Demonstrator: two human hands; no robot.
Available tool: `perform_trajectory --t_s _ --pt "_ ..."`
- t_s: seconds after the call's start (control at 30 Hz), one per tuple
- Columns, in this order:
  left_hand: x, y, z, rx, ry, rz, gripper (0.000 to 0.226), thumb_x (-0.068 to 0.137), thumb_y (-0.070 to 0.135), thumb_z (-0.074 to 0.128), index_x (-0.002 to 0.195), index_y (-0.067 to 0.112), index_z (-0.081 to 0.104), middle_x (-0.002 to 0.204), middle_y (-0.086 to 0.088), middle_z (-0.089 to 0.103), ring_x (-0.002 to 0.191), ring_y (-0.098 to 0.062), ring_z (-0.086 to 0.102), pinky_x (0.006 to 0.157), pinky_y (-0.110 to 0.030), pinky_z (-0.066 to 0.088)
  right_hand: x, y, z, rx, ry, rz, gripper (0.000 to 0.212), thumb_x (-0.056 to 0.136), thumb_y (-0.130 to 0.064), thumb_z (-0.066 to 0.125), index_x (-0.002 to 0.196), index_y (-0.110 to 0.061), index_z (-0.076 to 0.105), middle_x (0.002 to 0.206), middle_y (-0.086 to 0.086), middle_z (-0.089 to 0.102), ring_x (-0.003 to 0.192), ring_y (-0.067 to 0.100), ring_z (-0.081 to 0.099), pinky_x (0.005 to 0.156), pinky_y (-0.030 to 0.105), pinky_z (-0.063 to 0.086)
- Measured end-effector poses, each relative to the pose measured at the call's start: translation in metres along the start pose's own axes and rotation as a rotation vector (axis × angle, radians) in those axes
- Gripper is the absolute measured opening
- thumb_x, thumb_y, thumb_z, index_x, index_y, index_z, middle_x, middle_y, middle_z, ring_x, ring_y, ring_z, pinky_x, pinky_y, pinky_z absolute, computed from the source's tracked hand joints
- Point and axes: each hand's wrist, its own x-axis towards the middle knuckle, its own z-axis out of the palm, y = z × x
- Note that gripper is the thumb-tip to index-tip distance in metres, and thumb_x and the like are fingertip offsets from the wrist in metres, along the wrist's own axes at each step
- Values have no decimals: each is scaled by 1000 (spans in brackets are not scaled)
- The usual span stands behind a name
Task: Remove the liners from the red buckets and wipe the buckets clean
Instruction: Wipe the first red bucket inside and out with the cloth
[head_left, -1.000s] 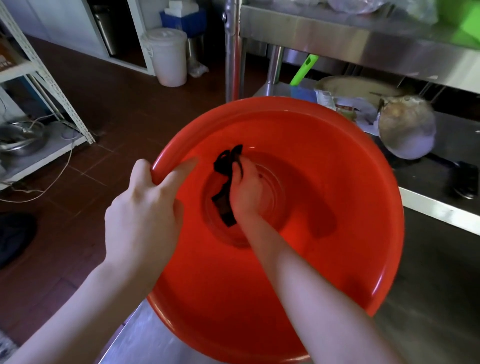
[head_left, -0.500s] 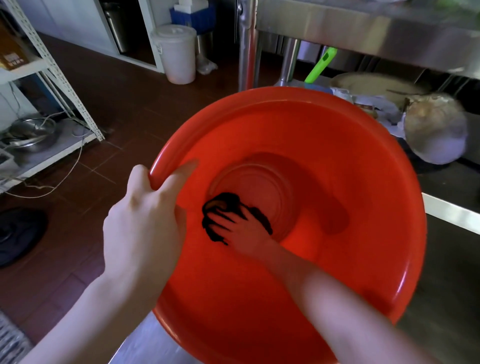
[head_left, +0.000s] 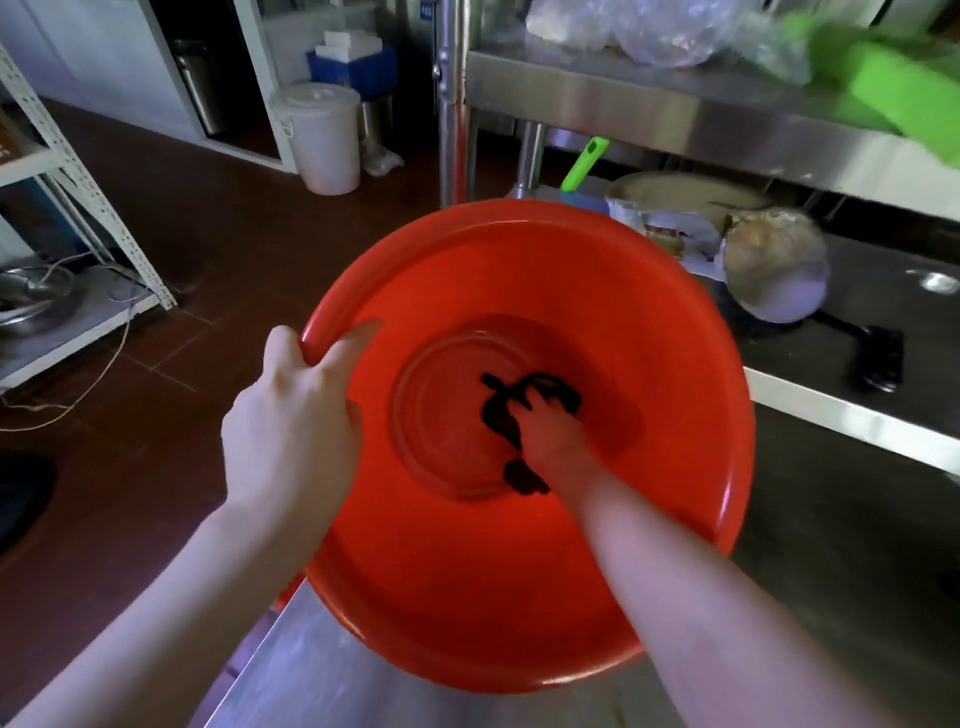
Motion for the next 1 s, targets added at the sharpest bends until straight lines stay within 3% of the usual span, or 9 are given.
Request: perform_trajectory --t_s 0.07,0.13,0.3,0.5,0.6,0.73,0.8,0.9,1.0 --pt "-4 2 -3 -8 -18 9 70 81 2 61 141 38 47 88 -9 34 46 -18 24 49 -31 34 -22 -8 -17 29 -130 -108 36 92 -13 51 126 -21 61 129 8 61 117 28 59 85 35 49" --pt "-7 0 -9 -35 -65 -9 71 83 3 58 143 39 42 90 -8 34 48 -17 27 51 -33 37 -51 -19 -35 137 -146 -163 30 88 -12 52 112 -21 68 113 6 69 105 26 66 72 30 45" --pt "-7 -4 -23 -128 -208 -68 73 79 4 54 144 34 41 96 -12 42 73 -29 47 57 -32 40 -132 -29 -83 268 204 -253 54 81 -5 55 127 -33 59 134 -9 56 123 21 51 87 38 52" --pt "-4 -14 -31 -339 -327 -147 64 77 7 50 137 30 51 101 -15 60 70 -28 59 51 -25 44 -234 -31 -159 257 716 -40 57 85 -14 55 138 -35 50 144 -15 45 128 16 42 92 36 48" --pt "-7 -27 -36 -560 -452 -287 51 81 8 48 126 30 59 107 -8 59 66 -24 65 45 -24 49 -277 -35 -176 310 760 64 54 87 -18 55 138 -33 50 141 -11 48 126 18 47 95 36 47" --pt "-25 -44 -37 -826 -591 -448 32 90 10 54 119 20 61 129 -11 53 101 -28 60 49 -31 53 -324 -47 -163 372 759 216 50 87 -23 55 136 -35 51 137 -12 51 122 17 51 93 41 49" --pt "-44 -49 -39 -854 -651 -407 24 91 15 57 114 21 58 131 -11 49 103 -27 57 49 -30 51 -346 -57 -146 398 772 296 51 86 -23 54 135 -36 51 136 -13 51 121 17 51 91 42 49" --pt "-76 -58 -42 -640 -705 -254 44 86 43 62 127 28 51 136 -14 30 104 -31 52 70 -35 51 -374 -71 -118 444 811 364 50 84 -20 54 132 -34 51 131 -10 55 117 19 53 90 41 49" --pt "-104 -70 -50 -358 -537 20 64 85 71 43 136 33 43 152 -14 7 139 -37 14 107 -49 30 -395 -83 -94 515 805 418 48 85 -17 55 131 -31 52 126 -7 58 114 18 55 93 39 48"
